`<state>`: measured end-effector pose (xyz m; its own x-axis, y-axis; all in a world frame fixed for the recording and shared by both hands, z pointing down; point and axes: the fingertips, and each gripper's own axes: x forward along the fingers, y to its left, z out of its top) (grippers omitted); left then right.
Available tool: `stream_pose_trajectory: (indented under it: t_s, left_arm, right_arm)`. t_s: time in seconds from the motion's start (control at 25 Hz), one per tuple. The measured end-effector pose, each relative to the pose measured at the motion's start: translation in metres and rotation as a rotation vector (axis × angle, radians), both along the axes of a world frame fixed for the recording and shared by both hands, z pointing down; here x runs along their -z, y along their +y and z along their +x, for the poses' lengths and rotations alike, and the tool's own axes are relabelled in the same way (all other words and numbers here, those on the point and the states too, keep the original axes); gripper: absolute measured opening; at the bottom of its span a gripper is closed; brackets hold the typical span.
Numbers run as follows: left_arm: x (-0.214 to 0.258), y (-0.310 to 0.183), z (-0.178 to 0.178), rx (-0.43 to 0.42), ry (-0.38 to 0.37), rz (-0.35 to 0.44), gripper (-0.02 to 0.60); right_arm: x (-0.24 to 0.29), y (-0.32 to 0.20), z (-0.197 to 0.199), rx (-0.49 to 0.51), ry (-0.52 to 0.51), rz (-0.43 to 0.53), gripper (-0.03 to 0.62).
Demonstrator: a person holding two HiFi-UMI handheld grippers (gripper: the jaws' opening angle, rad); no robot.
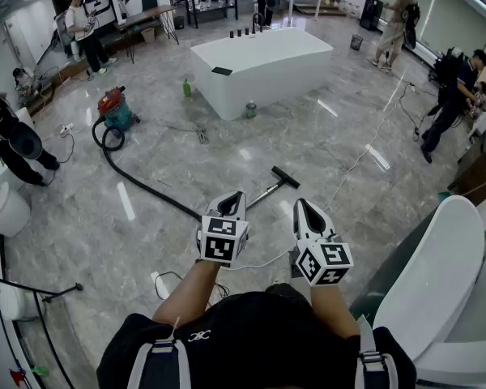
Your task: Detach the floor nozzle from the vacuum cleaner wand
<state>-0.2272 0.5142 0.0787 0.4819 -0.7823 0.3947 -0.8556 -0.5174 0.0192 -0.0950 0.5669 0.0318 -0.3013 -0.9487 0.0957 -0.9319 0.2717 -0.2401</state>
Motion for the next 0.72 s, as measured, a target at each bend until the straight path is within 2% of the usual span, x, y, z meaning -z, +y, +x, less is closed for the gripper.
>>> stream_pose_trajectory:
  t_s: [0.2,0.28,0.44,0.72]
  left_arm:
    - [-0.013,-0.03,0.013,-0.002,-0.031,-0.017,0.008]
    - [-0.016,-0.046,0.022,-0.005,-0.045,-0.019,0.008]
    - [-0.003,-0.093,0.043,0.004,-0.063,0.027,0.008]
    - [0.006,-0.164,0.098,0.024,-0.039,0.029,0.008]
  right_arm:
    - [-0.015,-0.038,0.016,-0.034,0.032,0.007,0.014]
    - [-0.016,-0.056,0.02,-0.019,0.006,0.012,0.014]
    - [-0.006,-0.104,0.031,0.029,-0.021,0.048,0.014]
    - [0.006,-0.18,0.087,0.071,-0.068,0.09,0.014]
